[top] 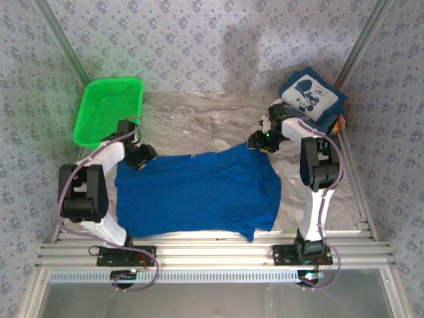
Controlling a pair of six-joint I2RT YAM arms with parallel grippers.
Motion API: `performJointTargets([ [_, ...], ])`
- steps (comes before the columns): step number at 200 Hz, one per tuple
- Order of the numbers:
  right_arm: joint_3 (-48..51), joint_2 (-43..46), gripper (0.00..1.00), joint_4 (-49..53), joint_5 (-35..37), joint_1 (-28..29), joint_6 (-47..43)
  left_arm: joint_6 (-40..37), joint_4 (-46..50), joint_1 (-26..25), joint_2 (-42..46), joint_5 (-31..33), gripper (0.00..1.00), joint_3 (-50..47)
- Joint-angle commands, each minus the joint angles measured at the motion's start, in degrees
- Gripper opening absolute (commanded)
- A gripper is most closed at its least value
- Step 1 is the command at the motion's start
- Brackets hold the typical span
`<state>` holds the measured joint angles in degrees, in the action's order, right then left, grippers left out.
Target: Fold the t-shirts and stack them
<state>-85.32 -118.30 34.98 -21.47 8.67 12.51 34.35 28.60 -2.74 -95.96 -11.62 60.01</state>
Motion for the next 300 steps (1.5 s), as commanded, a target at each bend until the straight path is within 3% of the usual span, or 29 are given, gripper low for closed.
performJointTargets([
  [1, -1.37, -1.74, 0.51, 0.07, -0.71, 0.28, -0.39, -0.73, 1.81, -0.07, -3.49, 3.65, 0.52, 2.92],
  [23, -1.68, -2.99, 0.25, -0.30, -0.93, 0.00, 0.77, -0.86, 3.51, -0.07, -7.21, 6.07, 0.51, 4.94],
  [69, -2.86, -4.36, 0.00, 1.81, 4.68, -2.09, 4.52, -1.08, 4.62, -0.34, -12.21, 9.31, 0.50, 8.85],
  [97, -0.41, -3.13, 0.00, 1.04, 10.12, -5.51, 8.69, -1.28, 4.72, -0.75, -14.82, 9.34, 0.50, 11.45],
  [134, -0.03, -1.87, 0.00, -2.85, 10.79, -7.26, 9.55, -1.15, 2.55, -1.90, -17.29, 6.80, 0.52, 14.62],
  [155, 0.40, 1.26, 0.17, -5.29, 8.90, -7.11, 9.20, -1.27, 1.62, -3.25, -16.52, 5.06, 0.55, 16.54],
  [174, 1.95, 6.05, 0.41, -5.90, 6.85, -6.70, 8.17, -1.08, 1.12, -3.67, -14.31, 3.35, 0.58, 17.47],
  [199, 4.48, 13.15, 0.53, -4.81, 0.76, -6.02, 5.52, -0.95, 1.28, -3.71, -10.28, 0.55, 0.62, 18.82],
  [238, 6.27, 15.98, 0.58, 2.18, -9.64, -1.98, -1.30, -1.52, -0.07, -5.78, -1.55, -2.70, 0.65, 20.09],
  [300, 6.52, 6.92, 0.55, 1.27, -8.24, 4.01, -2.39, -1.99, -3.25, -11.28, 15.05, -2.18, 0.70, 17.29],
])
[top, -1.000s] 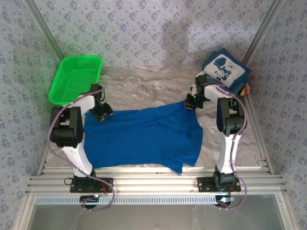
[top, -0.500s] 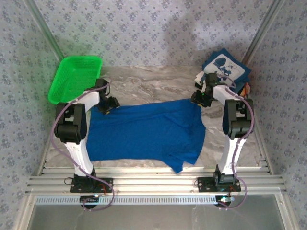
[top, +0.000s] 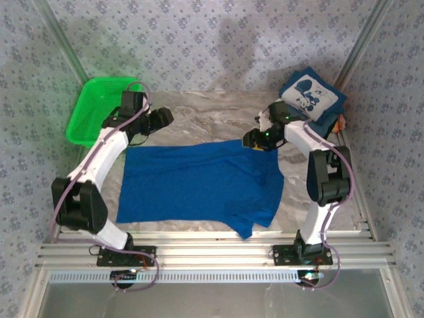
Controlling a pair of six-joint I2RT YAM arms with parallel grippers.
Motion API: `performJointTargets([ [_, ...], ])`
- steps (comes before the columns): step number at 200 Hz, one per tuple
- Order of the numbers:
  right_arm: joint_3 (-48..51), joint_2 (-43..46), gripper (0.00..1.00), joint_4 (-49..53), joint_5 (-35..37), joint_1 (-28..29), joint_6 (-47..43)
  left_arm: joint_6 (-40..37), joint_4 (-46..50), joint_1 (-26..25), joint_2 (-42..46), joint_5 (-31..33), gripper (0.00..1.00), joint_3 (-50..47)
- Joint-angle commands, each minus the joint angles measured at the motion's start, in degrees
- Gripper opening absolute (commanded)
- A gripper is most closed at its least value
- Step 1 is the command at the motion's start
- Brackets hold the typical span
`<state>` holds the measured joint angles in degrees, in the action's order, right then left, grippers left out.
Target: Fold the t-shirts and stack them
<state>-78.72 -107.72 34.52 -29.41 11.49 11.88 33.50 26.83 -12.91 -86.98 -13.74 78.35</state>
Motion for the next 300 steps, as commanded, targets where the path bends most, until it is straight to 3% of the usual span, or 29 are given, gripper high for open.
performJointTargets([
  [1, -0.19, -3.87, 0.55, 1.75, -0.17, 1.22, -1.77, -1.15, -1.50, -1.18, 6.31, 0.07, 0.70, -1.25],
  [86, -1.90, -9.02, 0.50, 2.14, 5.35, 3.38, -3.00, -5.83, 6.09, -2.12, 24.55, 8.91, 0.84, -4.16],
  [133, -5.26, -9.60, 0.49, 3.54, 8.85, 3.83, -3.81, -8.22, 11.34, -2.02, 28.25, 11.90, 0.84, -3.61],
  [210, -10.22, -14.12, 0.47, 5.57, 8.73, 5.13, -5.37, -8.74, 11.58, -1.95, 29.93, 12.09, 0.85, -5.22],
  [233, -10.18, -14.89, 0.46, 5.31, 9.01, 5.29, -5.31, -9.78, 11.40, -1.88, 30.59, 12.51, 0.90, -5.21],
  [254, -10.07, -14.87, 0.41, 4.82, 9.16, 5.38, -5.11, -10.51, 11.45, -1.43, 30.99, 12.91, 0.92, -4.80],
  [300, -9.41, -13.47, 0.19, 4.31, 8.32, 5.48, -5.86, -11.17, 12.42, 0.40, 31.08, 13.26, 0.92, -4.66],
])
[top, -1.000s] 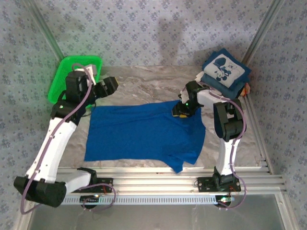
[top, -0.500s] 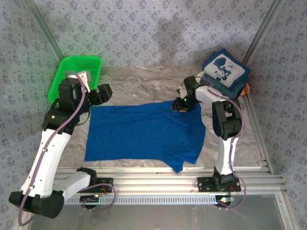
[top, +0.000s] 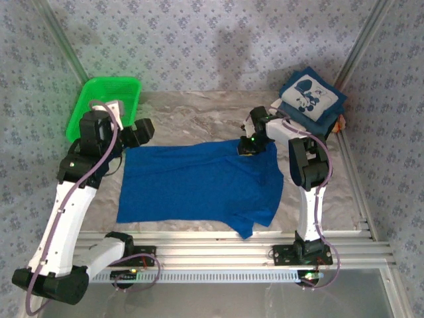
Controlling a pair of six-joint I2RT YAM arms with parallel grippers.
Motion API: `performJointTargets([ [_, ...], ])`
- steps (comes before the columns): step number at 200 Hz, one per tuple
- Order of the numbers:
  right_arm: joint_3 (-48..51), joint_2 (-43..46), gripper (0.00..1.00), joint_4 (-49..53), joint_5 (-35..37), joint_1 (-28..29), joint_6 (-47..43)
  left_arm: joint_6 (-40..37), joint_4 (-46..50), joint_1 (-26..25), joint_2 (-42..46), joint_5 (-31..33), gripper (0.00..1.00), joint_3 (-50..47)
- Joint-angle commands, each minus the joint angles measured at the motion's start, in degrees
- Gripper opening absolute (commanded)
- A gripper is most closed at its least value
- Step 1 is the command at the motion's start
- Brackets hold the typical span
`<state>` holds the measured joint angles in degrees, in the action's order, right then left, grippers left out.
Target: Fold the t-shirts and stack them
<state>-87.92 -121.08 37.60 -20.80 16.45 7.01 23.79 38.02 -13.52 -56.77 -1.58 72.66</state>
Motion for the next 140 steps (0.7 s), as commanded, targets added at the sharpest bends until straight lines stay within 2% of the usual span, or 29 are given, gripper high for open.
performJointTargets([
  [1, -0.18, -0.03, 0.19, 1.19, -0.29, 0.52, -1.01, -1.42, 1.60, 1.07, 0.83, 1.08, 0.92, 1.05],
  [47, 2.31, 3.83, 0.02, -0.74, -3.02, 0.67, -1.44, -1.12, 1.62, 2.49, 1.13, 0.98, 0.92, -0.56],
  [140, 10.64, 10.73, 0.00, -1.71, -8.71, 2.93, -3.91, 0.55, -0.51, 3.23, 0.69, 1.01, 0.93, -4.85],
])
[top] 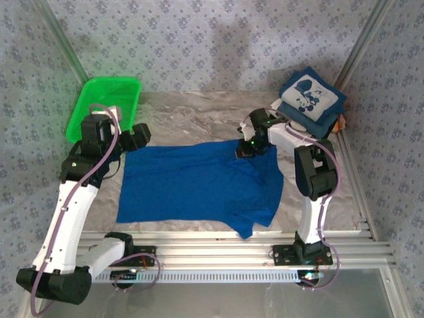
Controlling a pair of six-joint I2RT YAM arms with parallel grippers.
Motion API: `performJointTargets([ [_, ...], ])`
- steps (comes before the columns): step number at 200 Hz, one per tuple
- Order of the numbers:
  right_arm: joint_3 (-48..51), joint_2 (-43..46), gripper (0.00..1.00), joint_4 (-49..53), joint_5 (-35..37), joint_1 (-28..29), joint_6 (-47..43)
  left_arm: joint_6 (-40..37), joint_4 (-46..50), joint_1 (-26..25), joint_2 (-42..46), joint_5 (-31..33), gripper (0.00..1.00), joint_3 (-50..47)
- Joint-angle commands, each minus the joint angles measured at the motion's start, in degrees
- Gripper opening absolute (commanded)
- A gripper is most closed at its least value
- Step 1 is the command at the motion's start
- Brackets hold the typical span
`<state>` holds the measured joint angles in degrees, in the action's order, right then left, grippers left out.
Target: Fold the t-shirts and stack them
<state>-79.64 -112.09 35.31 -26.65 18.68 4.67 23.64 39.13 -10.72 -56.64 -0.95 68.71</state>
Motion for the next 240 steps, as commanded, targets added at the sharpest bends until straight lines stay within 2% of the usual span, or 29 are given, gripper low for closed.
performJointTargets([
  [1, 2.50, 1.77, 0.00, 0.57, -2.95, 0.72, -1.54, 0.71, -1.66, 0.44, 0.56, 0.40, 0.93, -0.96],
  [63, 5.52, 2.95, 0.00, -0.45, -6.01, 4.75, 1.57, 1.36, -2.33, 0.61, -0.39, 0.20, 0.92, -2.85],
  [149, 9.07, 2.65, 0.00, -2.48, -6.70, 10.68, 8.14, 1.30, -2.72, 0.64, -0.59, -0.10, 0.92, -6.23],
  [161, 9.56, 2.89, 0.14, -2.61, -6.74, 11.27, 8.93, 1.50, -2.90, 0.62, -0.74, -0.55, 0.93, -6.69],
  [178, 10.02, 3.51, 0.24, -2.11, -6.91, 11.64, 9.30, 2.05, -3.72, 0.62, -1.16, -1.73, 0.93, -7.66],
  [189, 10.11, 4.61, 0.37, -2.00, -7.41, 11.51, 10.31, 2.44, -4.42, 0.62, -1.56, -2.76, 0.93, -8.58],
  [218, 10.27, 10.58, 0.43, -1.12, -10.83, 10.75, 11.52, 3.24, -6.11, 0.35, -2.81, -4.38, 0.99, -9.87],
  [240, 12.22, 16.50, 0.43, 1.23, -8.93, 7.60, 13.41, 3.61, -7.88, -0.38, -4.26, -5.02, 0.99, -10.57],
])
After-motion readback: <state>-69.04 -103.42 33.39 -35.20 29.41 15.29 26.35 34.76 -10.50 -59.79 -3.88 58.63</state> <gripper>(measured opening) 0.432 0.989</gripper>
